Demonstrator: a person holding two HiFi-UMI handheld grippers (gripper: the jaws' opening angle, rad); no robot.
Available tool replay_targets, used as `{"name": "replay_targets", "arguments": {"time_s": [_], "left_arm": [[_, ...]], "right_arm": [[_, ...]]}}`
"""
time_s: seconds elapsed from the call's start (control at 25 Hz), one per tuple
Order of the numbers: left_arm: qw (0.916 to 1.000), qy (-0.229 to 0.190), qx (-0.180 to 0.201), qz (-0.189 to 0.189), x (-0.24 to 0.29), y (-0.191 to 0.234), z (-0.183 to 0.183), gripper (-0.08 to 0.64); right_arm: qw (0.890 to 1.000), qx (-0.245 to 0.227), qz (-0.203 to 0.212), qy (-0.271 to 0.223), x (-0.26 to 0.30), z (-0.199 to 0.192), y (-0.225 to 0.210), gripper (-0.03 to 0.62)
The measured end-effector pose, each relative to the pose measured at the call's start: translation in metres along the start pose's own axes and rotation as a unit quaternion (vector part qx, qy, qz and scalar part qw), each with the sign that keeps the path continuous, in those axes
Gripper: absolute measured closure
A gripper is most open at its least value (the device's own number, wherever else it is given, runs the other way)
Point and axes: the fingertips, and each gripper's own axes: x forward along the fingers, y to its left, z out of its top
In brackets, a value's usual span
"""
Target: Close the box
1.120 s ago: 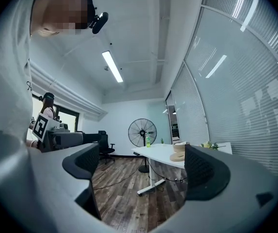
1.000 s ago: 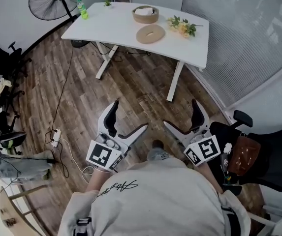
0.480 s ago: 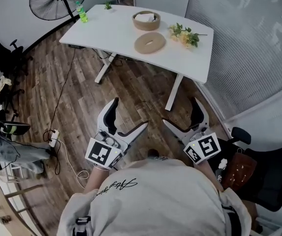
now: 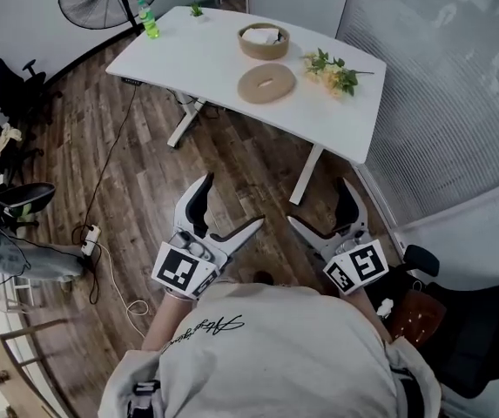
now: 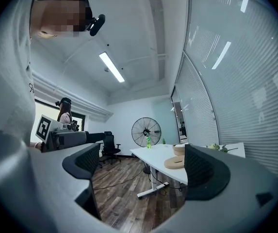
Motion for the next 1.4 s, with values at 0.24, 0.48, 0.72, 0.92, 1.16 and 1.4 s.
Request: {"name": "replay_targets", "arguments": {"time_s": [0.24,0.48,0.72,0.92,1.16,1.4], "left_arm": [[1.0,0.006,-0.005,-0.004,0.007,0.006,-0.005,0.088],[0.9999,0.004,-0.004,-0.012,0.015,0.011,-0.002,0.089],[0.9999,0.008,-0.003,-0.013,0.018,0.017,-0.002,0.089],[0.9998,0.012,-0.004,-0.015,0.02,0.02,-0.005,0.089],[0.9998,0.01,-0.004,-0.016,0.024,0.018,-0.005,0.089],[0.9998,0.013,-0.004,-0.015,0.03,0.017,-0.007,0.089]], "right_arm": [[1.0,0.004,-0.008,-0.004,0.005,-0.001,-0.008,0.058],[1.0,0.006,-0.018,-0.004,0.009,0.0,-0.012,0.058],[1.0,0.009,-0.019,-0.005,0.016,0.0,-0.017,0.058],[1.0,0.01,-0.013,-0.001,0.021,-0.003,-0.015,0.058],[1.0,0.009,-0.012,-0.003,0.02,-0.002,-0.018,0.058],[1.0,0.012,-0.008,-0.003,0.02,-0.002,-0.023,0.058]]}}
